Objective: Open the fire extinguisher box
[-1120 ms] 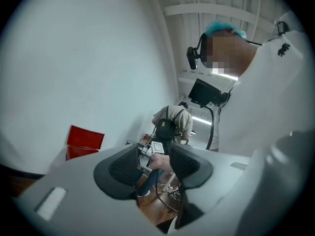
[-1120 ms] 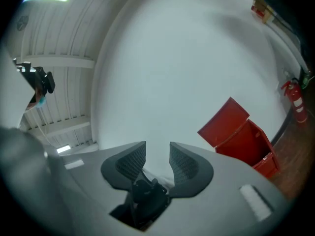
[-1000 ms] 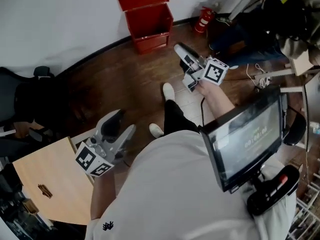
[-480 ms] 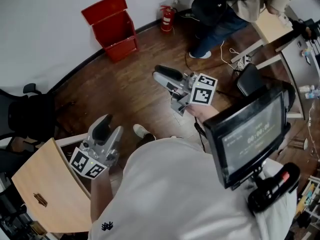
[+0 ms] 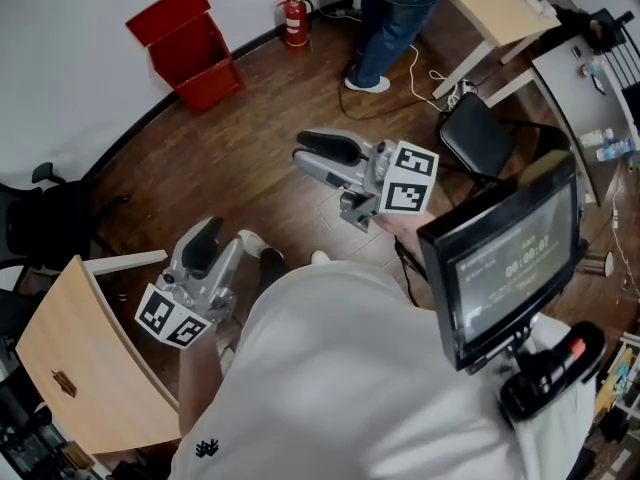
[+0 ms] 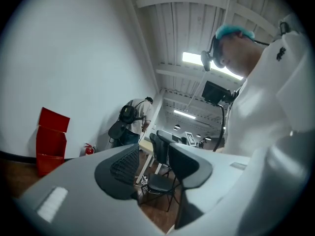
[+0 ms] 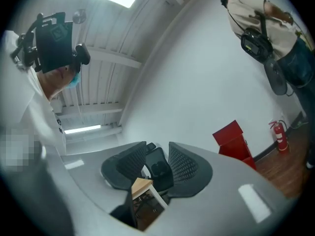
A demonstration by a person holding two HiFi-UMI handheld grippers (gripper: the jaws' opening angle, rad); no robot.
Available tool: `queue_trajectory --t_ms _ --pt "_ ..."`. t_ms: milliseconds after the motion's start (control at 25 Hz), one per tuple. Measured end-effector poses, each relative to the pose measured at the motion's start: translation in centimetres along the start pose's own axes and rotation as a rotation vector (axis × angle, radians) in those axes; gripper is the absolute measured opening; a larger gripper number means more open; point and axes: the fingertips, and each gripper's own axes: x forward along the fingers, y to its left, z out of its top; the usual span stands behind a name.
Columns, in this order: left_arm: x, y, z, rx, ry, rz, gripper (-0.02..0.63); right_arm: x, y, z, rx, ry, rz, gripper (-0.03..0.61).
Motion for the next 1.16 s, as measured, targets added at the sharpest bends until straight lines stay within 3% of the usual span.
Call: queue_trajectory --t_ms 320,720,880,1160 --pt "1.6 -3.6 -0.8 0.03 0.054 -0.003 0.184 -3.9 2.7 0.5 -0.046 -0.019 0.021 0.127" --pt "1.9 -1.6 -0.6 0.023 0.088 -0.012 0.184 -5.2 1.5 -0.4 -0.053 -0.011 -0.057 0.127" --pt "1.9 1.3 -0.6 0.004 0.089 -0.011 0.184 -3.2 0.4 -0.4 -0.078 0.023 -0.066 0.127" --pt "1.8 10.4 1.3 -0.021 0.051 -0.005 0.184 3.5 -4.6 -1.5 -0.062 0.086 -0.086 0.126"
